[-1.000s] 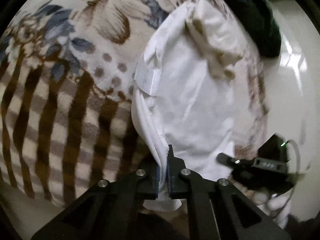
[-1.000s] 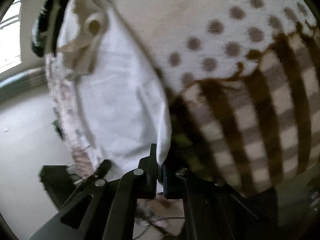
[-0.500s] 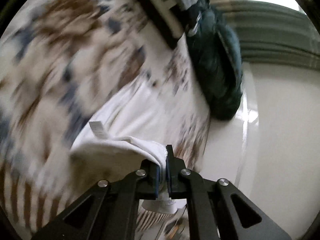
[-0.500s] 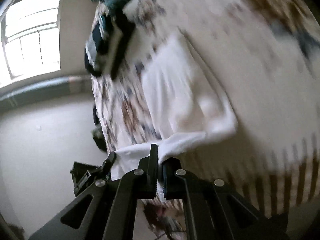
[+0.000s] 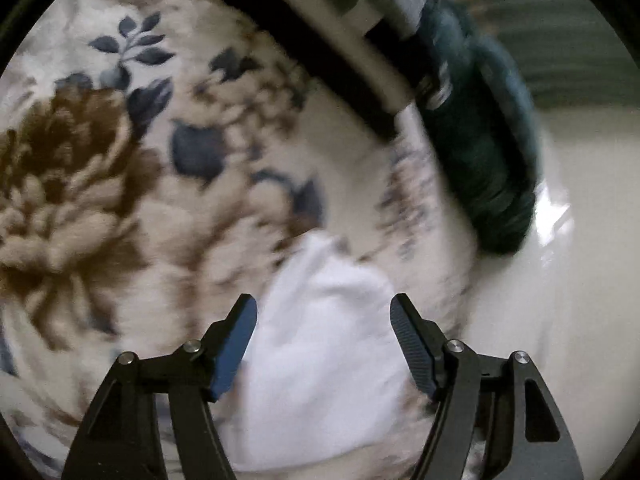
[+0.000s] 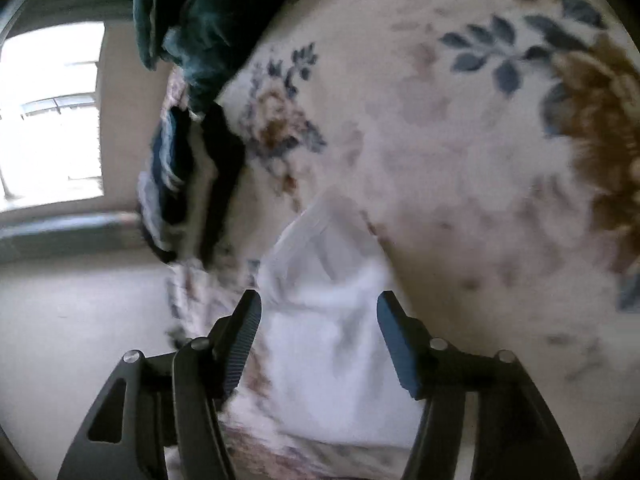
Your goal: Fold small clothes
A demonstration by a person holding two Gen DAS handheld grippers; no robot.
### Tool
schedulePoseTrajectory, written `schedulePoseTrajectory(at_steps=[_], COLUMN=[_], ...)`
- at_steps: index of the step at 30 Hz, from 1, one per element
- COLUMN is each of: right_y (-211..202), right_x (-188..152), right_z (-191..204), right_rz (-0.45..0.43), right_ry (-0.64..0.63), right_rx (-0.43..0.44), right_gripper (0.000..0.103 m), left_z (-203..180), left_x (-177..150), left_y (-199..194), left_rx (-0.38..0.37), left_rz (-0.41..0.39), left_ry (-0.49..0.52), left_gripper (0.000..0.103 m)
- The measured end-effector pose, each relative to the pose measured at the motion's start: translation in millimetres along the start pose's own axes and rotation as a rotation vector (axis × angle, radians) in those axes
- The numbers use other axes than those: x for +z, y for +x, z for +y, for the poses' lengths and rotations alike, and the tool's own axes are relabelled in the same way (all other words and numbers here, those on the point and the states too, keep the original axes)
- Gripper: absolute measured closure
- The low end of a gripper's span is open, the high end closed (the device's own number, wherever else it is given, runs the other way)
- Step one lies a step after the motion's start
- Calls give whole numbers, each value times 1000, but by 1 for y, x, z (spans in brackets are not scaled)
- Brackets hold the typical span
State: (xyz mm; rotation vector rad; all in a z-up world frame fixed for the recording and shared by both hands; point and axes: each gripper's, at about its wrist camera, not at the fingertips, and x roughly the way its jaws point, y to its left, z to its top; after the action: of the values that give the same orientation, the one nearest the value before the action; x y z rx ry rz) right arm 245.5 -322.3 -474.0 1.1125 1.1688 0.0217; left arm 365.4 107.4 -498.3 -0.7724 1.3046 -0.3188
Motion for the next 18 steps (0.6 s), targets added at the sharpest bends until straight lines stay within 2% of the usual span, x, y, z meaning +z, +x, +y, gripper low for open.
schedulePoseTrajectory(at_steps=[2, 5, 7, 8, 9, 10, 11, 12, 14, 16, 17, 18], right_y=[1, 21, 40, 44, 51, 57, 57, 57, 55, 57, 58, 56], right_x=[-5, -1, 9, 11, 16, 19, 22, 23, 28, 30, 31, 33], right_z=[-5, -14, -18, -20, -20, -19, -17, -15, -13, -20, -22, -24], right_rz=[1, 48, 68, 73, 70, 71, 55, 28, -6, 17, 46, 70], right_ry=[-51, -53, -32, -27, -17, -18, -21, -27, -37, -12, 2, 19], right_rx=[-87, -131, -148, -150, -134, -143, -162, -175, -237, -242, -223, -201], right_gripper=[41, 41, 41, 55, 73, 96, 98, 98, 100, 100, 99, 99], left_z=[2, -1, -7, -13, -19, -25, -29, -27, -17, -9, -6, -3], left_x=[-1, 2, 7, 10, 12, 13, 15, 18, 27, 32, 32, 31], left_y=[22, 54, 72, 80, 84, 87, 92, 96, 100, 97, 92, 85], left_rx=[38, 55, 60, 62, 71, 79, 110, 127, 119, 71, 50, 28], left_rz=[47, 104, 114, 109, 100, 90, 92, 97, 113, 145, 164, 177], left_ry=[32, 54, 82, 111, 142, 183, 226, 229, 179, 142, 126, 121], left_gripper=[36, 36, 36, 38, 43, 56, 91, 94, 93, 90, 77, 55])
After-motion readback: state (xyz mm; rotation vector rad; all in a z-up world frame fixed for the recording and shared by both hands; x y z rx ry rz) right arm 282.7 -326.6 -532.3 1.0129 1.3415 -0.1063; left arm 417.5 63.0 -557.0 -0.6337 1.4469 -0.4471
